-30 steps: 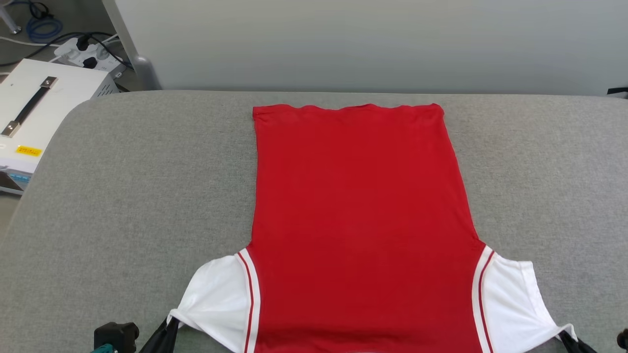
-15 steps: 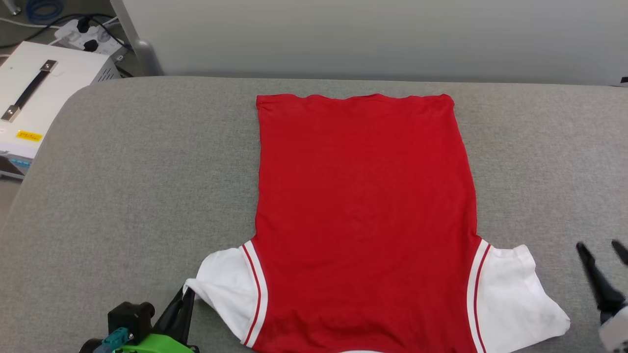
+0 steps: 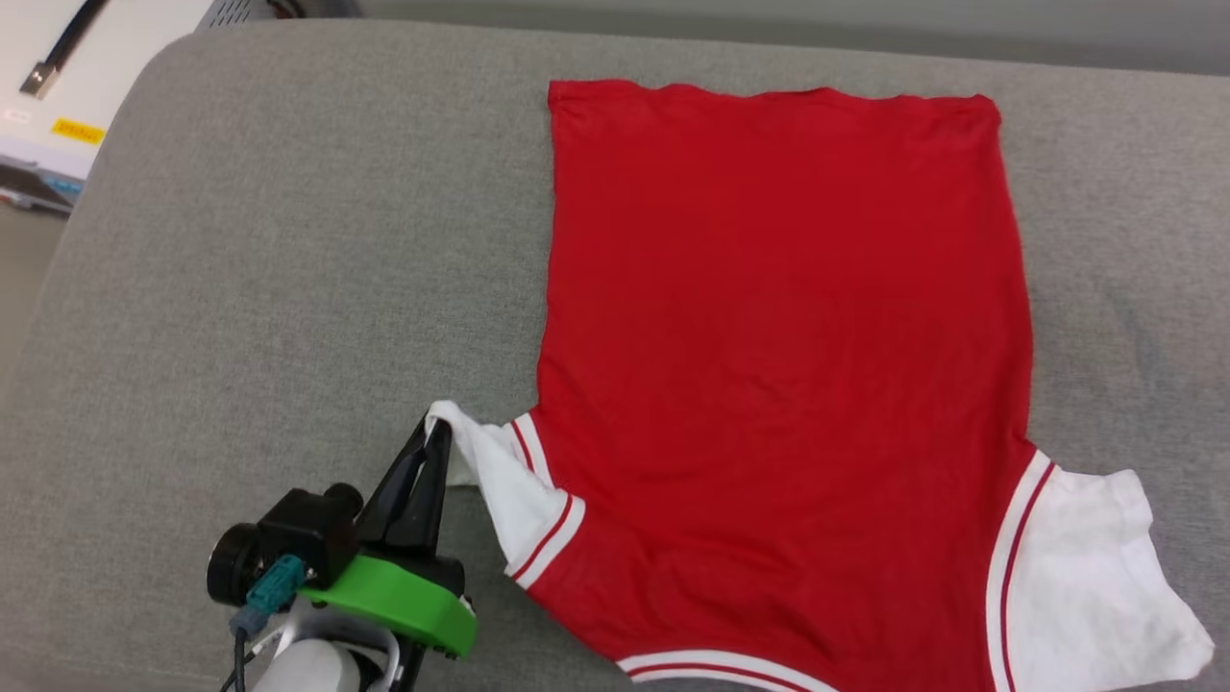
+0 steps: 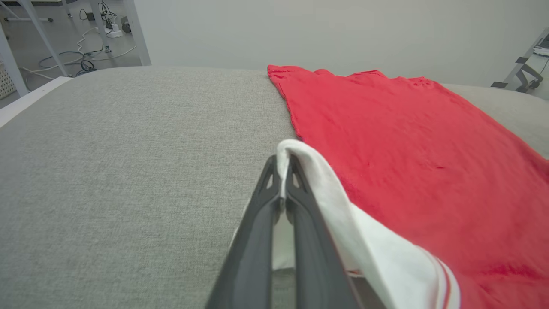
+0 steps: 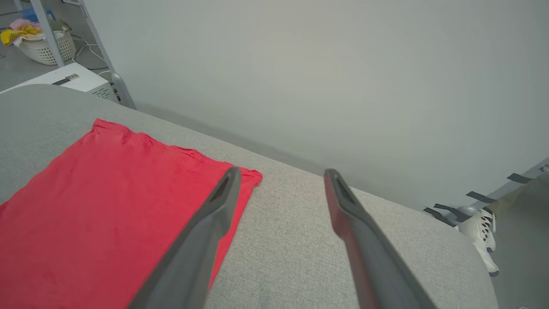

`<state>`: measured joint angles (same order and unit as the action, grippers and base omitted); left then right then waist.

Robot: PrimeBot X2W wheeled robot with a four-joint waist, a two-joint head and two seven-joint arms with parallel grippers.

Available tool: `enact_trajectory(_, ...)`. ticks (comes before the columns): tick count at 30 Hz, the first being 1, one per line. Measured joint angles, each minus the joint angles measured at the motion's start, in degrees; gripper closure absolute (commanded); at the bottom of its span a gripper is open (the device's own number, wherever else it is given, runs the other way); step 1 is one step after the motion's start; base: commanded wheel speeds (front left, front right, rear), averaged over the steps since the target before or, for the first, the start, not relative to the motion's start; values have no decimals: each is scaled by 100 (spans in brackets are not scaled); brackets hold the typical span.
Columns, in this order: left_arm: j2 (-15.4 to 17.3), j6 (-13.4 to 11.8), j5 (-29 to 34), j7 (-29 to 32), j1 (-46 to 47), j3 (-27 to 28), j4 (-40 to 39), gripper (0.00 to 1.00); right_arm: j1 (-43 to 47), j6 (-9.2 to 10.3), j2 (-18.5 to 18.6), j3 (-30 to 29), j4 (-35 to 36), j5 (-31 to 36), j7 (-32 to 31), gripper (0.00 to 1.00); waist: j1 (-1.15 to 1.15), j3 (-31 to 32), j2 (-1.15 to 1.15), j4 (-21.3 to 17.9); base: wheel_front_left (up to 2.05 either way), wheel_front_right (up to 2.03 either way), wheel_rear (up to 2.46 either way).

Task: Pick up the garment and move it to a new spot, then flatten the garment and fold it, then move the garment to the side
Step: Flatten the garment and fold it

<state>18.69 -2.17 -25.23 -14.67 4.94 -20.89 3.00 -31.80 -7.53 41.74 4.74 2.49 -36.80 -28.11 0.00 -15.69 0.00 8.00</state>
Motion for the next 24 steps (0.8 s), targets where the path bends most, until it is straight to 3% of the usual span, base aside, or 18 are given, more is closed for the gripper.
enact_trajectory(6, -337, 147, 268, 1, 299, 85, -242, 100, -1611, 0, 324, 667, -648, -397, -2346, 0, 0, -593, 0, 319, 0, 0, 0)
enact_trajectory(11, -649, 314, 492, 0, 489, 124, -314, 100, -2577, 0, 212, 965, -1236, -282, -3485, 0, 1, -1065, 0, 586, 0, 0, 0)
enact_trajectory(15, -898, 454, 623, 0, 589, 197, -322, 100, -3109, 0, 40, 1154, -1582, 18, -3886, 0, 1, -1442, 0, 797, 0, 0, 0)
enact_trajectory(24, -1249, 706, 898, 0, 748, 391, -269, 100, -3265, 3, -13, 1561, -2235, 389, -3920, 0, 1, -2174, 0, 1180, 0, 0, 0)
